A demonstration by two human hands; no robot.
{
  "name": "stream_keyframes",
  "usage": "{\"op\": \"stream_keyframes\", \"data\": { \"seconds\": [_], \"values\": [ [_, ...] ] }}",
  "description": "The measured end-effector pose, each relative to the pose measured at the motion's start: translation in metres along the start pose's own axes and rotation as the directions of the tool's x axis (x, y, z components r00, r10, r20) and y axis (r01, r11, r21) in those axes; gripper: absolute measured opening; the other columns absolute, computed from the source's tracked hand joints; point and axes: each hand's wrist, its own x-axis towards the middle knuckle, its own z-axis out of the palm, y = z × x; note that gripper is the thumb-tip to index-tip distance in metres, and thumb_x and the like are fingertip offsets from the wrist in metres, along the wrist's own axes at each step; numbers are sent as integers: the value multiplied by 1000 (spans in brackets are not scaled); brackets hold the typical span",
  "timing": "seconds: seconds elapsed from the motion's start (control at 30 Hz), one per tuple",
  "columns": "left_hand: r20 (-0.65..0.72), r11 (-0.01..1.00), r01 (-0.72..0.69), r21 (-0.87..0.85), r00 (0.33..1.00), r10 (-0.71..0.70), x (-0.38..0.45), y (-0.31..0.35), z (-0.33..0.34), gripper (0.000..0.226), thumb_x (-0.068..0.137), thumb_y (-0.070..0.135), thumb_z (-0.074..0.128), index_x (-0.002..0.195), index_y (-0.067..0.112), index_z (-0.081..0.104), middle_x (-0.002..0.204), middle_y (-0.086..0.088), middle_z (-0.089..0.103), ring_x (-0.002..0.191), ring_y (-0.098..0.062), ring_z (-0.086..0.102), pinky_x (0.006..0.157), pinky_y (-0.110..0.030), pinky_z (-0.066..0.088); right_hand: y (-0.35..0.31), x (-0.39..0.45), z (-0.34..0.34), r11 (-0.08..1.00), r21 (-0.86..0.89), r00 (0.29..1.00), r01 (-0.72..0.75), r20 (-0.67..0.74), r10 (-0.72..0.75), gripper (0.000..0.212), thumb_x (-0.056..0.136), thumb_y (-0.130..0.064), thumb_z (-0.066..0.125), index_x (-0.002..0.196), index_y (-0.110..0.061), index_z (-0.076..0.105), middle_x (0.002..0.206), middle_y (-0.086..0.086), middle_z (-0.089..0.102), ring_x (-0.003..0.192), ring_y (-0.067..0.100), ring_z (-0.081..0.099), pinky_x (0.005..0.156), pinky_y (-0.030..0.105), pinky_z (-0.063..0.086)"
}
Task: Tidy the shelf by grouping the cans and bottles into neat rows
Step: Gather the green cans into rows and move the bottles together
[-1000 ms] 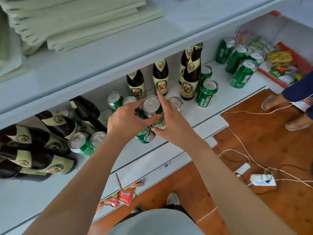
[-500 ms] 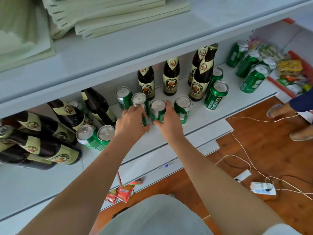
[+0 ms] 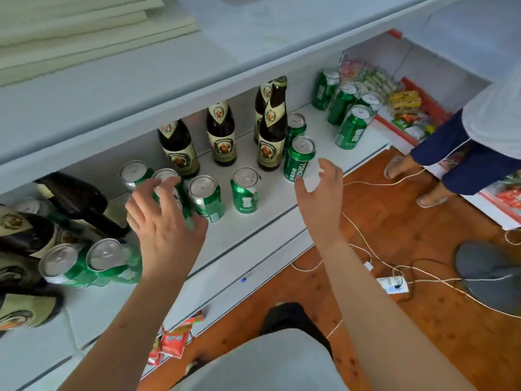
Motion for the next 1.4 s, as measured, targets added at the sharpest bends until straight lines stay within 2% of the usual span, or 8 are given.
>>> {"op": "stream_keyframes", "data": {
  "seconds": [0.2, 0.4, 0.57, 0.8, 0.97, 1.07, 1.23, 1.4],
  "values": [
    [106, 894, -247, -375, 946, 306, 2, 104, 48, 36, 82, 0, 61, 117, 10, 60, 116, -4, 52, 103, -23, 56, 76, -33, 51, 36, 85, 31, 999, -14, 966, 45, 257, -40, 77, 69, -33, 85, 128, -3, 47, 121, 15, 53, 108, 29, 52, 84, 16, 35],
    [478, 942, 134, -307, 878, 31, 11, 174, 131, 84, 78, 29, 78, 148, 10, 34, 140, -5, 43, 127, -23, 47, 102, -31, 41, 65, 97, -11, 995, 96, 910, -40, 414, -4, 59, 66, -47, 85, 107, -21, 51, 99, -5, 62, 93, 12, 57, 75, 17, 44],
    [483, 887, 287, -361, 871, -85, 13, 196, 153, 72, 70, 21, 84, 132, 15, 49, 119, -1, 63, 107, -22, 61, 75, -22, 43, 74, 89, -35, 970, 158, 810, -182, 584, 57, 55, 65, -55, 82, 103, -29, 53, 94, -16, 62, 86, -1, 57, 63, -4, 36],
    [602, 696, 608, -382, 735, -313, 20, 184, 142, 59, 70, 38, 86, 119, 29, 54, 102, 18, 66, 92, 4, 62, 70, -14, 45, 81, 141, -9, 960, 274, 798, -63, 591, -116, 40, 92, -46, 60, 121, -19, 56, 116, -3, 63, 97, 5, 61, 84, 26, 52],
    [628, 640, 656, -400, 705, -330, 18, 182, 128, 57, 70, 36, 87, 118, 30, 56, 102, 18, 67, 91, 6, 63, 68, -10, 46, 72, 190, 38, 985, 134, 768, 109, 618, -169, 92, 77, -38, 79, 149, -11, 28, 148, 12, 37, 134, 24, 40, 108, 34, 35],
    [650, 614, 675, -409, 688, -324, 15, 178, 119, 61, 70, 39, 86, 121, 29, 56, 107, 15, 68, 97, 0, 64, 82, -20, 51, 67, 200, 50, 969, 224, 733, 105, 641, -227, 78, 73, -32, 83, 137, -12, 44, 134, 7, 54, 121, 19, 52, 105, 34, 44],
    [675, 565, 708, -423, 663, -325, 9, 170, 99, 66, 70, 40, 86, 125, 27, 50, 111, 13, 68, 101, -4, 66, 91, -31, 52, 82, 194, 23, 933, 298, 720, -204, 691, -64, 70, 73, -35, 82, 134, -21, 52, 124, -2, 62, 109, 15, 61, 92, 33, 52],
    [728, 415, 728, -545, 657, -197, -3, 164, 70, 66, 68, 45, 86, 126, 31, 57, 114, 9, 71, 107, -9, 67, 99, -39, 51, 78, 159, -37, 738, 373, 558, -562, 830, 6, 30, 93, -28, 63, 122, -26, 59, 123, 5, 66, 112, 21, 64, 85, 43, 58]
  ]
}}
